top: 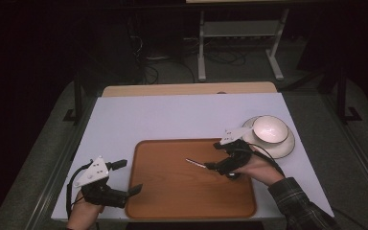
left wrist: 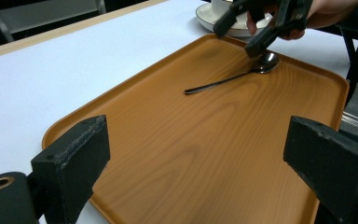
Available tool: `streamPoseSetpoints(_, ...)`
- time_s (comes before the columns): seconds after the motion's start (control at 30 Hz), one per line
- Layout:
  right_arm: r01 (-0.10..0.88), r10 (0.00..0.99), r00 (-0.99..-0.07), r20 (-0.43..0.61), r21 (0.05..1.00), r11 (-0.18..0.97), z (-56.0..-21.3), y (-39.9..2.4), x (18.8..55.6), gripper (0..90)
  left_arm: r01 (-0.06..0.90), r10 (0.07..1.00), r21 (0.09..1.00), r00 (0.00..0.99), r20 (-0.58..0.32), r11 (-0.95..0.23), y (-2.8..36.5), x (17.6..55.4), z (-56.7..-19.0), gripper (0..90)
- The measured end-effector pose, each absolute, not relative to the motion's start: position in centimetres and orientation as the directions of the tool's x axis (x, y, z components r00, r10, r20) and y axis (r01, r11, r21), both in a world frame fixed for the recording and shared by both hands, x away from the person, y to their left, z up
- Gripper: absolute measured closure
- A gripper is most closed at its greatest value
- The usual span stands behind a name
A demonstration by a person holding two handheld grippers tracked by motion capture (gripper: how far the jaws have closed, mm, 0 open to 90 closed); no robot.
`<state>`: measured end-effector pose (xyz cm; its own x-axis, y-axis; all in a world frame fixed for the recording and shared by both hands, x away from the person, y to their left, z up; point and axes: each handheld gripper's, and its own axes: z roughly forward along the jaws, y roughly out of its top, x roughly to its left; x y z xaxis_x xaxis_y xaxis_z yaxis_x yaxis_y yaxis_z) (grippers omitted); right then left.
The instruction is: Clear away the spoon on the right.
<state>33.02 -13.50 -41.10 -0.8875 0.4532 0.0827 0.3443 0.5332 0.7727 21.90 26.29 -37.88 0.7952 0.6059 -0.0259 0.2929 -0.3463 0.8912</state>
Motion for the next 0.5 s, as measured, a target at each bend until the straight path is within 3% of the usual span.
streamPoseSetpoints(0.27, 0.300, 0.521, -0.854, 0.005, 0.823, 0.483, -39.7, -15.3, 31.8, 13.2, 0.290, 0.608, 0.893, 0.794, -0.023, -0.345, 26.2, 21.8, -37.8, 6.5)
streamPoseSetpoints(0.5, 0.288, 0.576, -0.817, 0.005, 0.870, 0.401, -39.0, -17.6, 30.2, 12.3, 0.290, 0.609, 0.892, 0.793, -0.022, -0.346, 26.2, 21.8, -37.8, 6.5)
